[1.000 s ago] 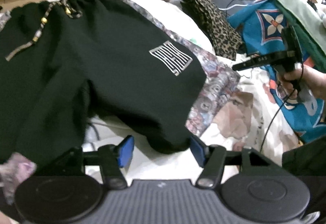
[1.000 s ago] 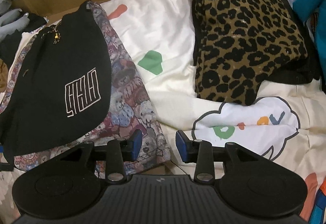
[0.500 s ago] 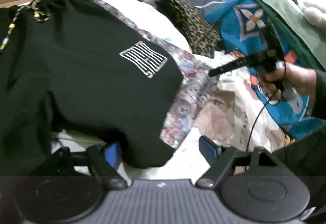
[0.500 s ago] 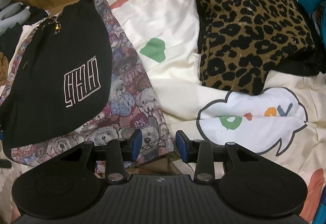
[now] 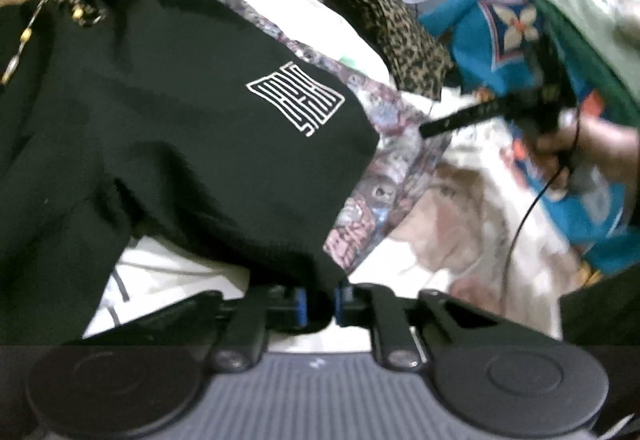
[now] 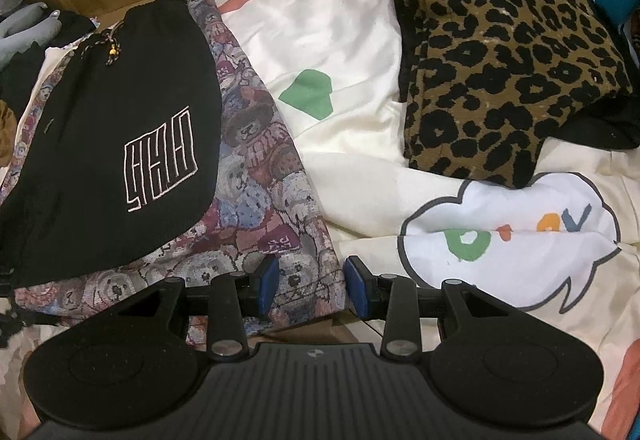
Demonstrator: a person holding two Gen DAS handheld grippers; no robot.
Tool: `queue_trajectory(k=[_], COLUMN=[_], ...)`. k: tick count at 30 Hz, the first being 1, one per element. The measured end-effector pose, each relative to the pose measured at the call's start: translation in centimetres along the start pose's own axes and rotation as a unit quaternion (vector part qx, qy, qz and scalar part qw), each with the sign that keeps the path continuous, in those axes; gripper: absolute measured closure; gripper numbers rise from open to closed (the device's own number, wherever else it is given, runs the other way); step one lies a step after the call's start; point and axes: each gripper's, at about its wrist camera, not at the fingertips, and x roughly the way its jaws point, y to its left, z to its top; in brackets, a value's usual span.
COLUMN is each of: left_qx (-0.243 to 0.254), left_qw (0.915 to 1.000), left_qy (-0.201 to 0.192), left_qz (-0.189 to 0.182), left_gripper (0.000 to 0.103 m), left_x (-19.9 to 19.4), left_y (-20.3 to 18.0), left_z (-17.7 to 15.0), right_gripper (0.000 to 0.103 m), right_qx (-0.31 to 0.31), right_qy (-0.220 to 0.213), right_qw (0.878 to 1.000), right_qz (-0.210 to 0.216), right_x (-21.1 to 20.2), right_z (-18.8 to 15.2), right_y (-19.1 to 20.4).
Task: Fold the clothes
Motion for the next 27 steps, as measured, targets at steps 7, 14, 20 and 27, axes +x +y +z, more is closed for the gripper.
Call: queue_trajectory(k=[7, 14, 20, 27], left_qx=[-0.113, -0.191, -0.210, -0.205], left_qw=[0.9906, 0.9776, 0.9759, 0.9778], left_qy=[-0.012, -0.018, -0.014, 0.001], left_qz=[-0.076, -0.087, -0.058, -0.046], left_gripper=[0.096, 0.096, 0.096, 0.096], left_x=[-3.0, -5.0, -5.0, -4.1], left_y=[2.4, 5.5, 6.7, 6.4], left_z=[0.0, -1.2, -1.7, -1.7], right_gripper=[0.059, 0.059, 0.059, 0.059], right_qx=[-0.003, 0.011, 0.001, -0.011], right_qy=[-0.014, -0.010, -0.004, 0.004], right_qw=[1.000, 1.000, 1.000, 0.999], right_qz=[-0.005, 0.000, 0.018, 0.039], right_x=[-0.9, -0.8, -0.1, 0.0], right_z=[0.7, -0.1, -0.5, -0.6], right_y=[-0.2, -0.5, 0.9, 2.1])
